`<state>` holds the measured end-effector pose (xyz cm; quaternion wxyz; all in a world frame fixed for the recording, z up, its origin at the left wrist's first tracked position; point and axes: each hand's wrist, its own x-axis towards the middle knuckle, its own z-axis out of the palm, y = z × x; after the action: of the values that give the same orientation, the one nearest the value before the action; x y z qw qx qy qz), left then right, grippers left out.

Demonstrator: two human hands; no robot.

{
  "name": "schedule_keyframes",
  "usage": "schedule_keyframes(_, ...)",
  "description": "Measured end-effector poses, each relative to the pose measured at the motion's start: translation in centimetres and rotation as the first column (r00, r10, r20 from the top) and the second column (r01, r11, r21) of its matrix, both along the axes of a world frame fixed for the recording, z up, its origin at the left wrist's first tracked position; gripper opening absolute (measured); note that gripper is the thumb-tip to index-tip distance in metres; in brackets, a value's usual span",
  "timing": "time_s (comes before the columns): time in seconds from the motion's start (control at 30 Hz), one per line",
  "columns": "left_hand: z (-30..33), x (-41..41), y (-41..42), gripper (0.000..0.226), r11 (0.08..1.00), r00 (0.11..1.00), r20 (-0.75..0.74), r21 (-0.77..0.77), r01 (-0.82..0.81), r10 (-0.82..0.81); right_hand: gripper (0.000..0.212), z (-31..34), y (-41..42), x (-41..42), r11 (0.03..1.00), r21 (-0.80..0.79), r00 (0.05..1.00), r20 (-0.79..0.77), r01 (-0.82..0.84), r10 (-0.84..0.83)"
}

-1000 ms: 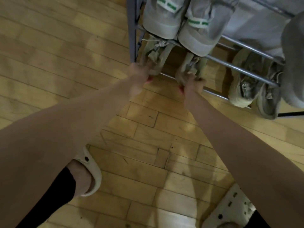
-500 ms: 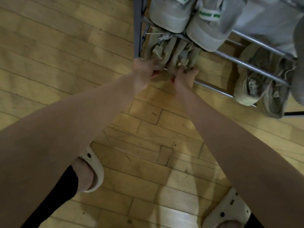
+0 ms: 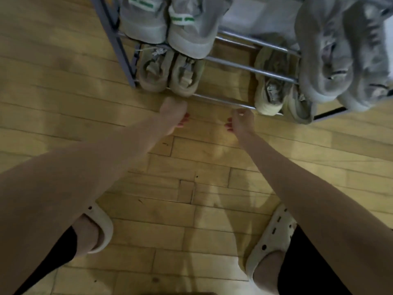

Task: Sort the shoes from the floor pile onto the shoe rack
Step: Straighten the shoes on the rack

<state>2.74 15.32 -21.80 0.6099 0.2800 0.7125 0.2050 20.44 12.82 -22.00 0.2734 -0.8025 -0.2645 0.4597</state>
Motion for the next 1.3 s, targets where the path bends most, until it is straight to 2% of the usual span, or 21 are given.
schedule_keyframes(0.07, 0.6, 3.1, -0.2, 0.012, 0.996, 0.997, -0.009, 0.05, 0.08, -0.08, 0.008, -0.2, -0.9, 3.3, 0.999, 0.01, 0.998, 0.038, 0.053, -0.053)
schedule_keyframes(0.13, 0.7, 6.4, -0.1, 0.012, 0.988, 0.993, -0.005, 0.1, 0.121, -0.122, 0.015, -0.3, -1.5, 6.5, 0.991, 0.037, 0.987, 0.089, 0.131, -0.134)
schedule_keyframes(0.2, 0.7, 9.4, -0.2, 0.016, 0.978, 0.987, 0.032, 0.144, 0.152, -0.159, 0.038, -1.7, -1.9, 10.0, 0.976, 0.044, 0.969, 0.125, 0.211, -0.215)
schedule_keyframes(0.27, 0.6, 12.2, -0.2, 0.03, 0.971, 0.979, 0.068, 0.161, 0.179, -0.192, 0.061, -4.2, -2.0, 13.8, 0.953, 0.06, 0.946, 0.114, 0.298, -0.303)
schedule_keyframes(0.37, -0.2, 15.8, 0.0, 0.052, 0.974, 0.97, 0.143, 0.138, 0.178, -0.197, 0.051, -1.7, -1.9, 14.6, 0.88, 0.079, 0.882, 0.026, 0.468, -0.471)
schedule_keyframes(0.47, -1.1, 18.3, 0.6, 0.07, 0.992, 0.971, 0.212, 0.085, 0.097, -0.113, 0.049, -1.6, -1.1, 15.6, 0.839, 0.083, 0.841, -0.127, 0.538, -0.526)
schedule_keyframes(0.53, -1.6, 19.4, 0.9, 0.071, 0.997, 0.965, 0.255, 0.063, 0.048, -0.062, 0.032, -1.1, -0.7, 15.7, 0.819, 0.086, 0.813, -0.22, 0.567, -0.54)
schedule_keyframes(0.63, -2.0, 20.4, 1.7, 0.066, 0.999, 0.954, 0.299, 0.029, 0.015, -0.023, 0.008, -0.3, 0.0, 16.5, 0.744, 0.029, 0.695, -0.382, 0.668, -0.609)
schedule_keyframes(0.73, -1.5, 20.9, 2.4, 0.061, 0.999, 0.945, 0.325, -0.026, -0.037, 0.044, 0.034, -0.2, 0.0, 17.2, 0.723, -0.02, 0.614, -0.513, 0.691, -0.6)
schedule_keyframes(0.93, -0.6, 21.0, 2.3, 0.047, 0.994, 0.947, 0.304, -0.063, -0.09, 0.105, 0.033, 0.5, -2.7, 16.7, 0.683, -0.057, 0.514, -0.614, 0.728, -0.599)
schedule_keyframes(1.13, 0.2, 17.6, 0.7, 0.04, 0.98, 0.94, 0.278, -0.04, -0.197, 0.2, 0.023, 1.1, -7.0, 17.3, 0.718, -0.054, 0.582, -0.546, 0.693, -0.603)
schedule_keyframes(1.23, 0.7, 14.7, 0.0, 0.04, 0.983, 0.949, 0.258, -0.069, -0.172, 0.184, 0.016, 1.8, -9.2, 17.1, 0.753, -0.012, 0.644, -0.51, 0.658, -0.57)
schedule_keyframes(1.3, 1.5, 13.4, -0.4, 0.042, 0.993, 0.967, 0.23, -0.064, -0.102, 0.114, 0.012, 2.3, -10.4, 17.0, 0.775, 0.007, 0.686, -0.471, 0.632, -0.555)
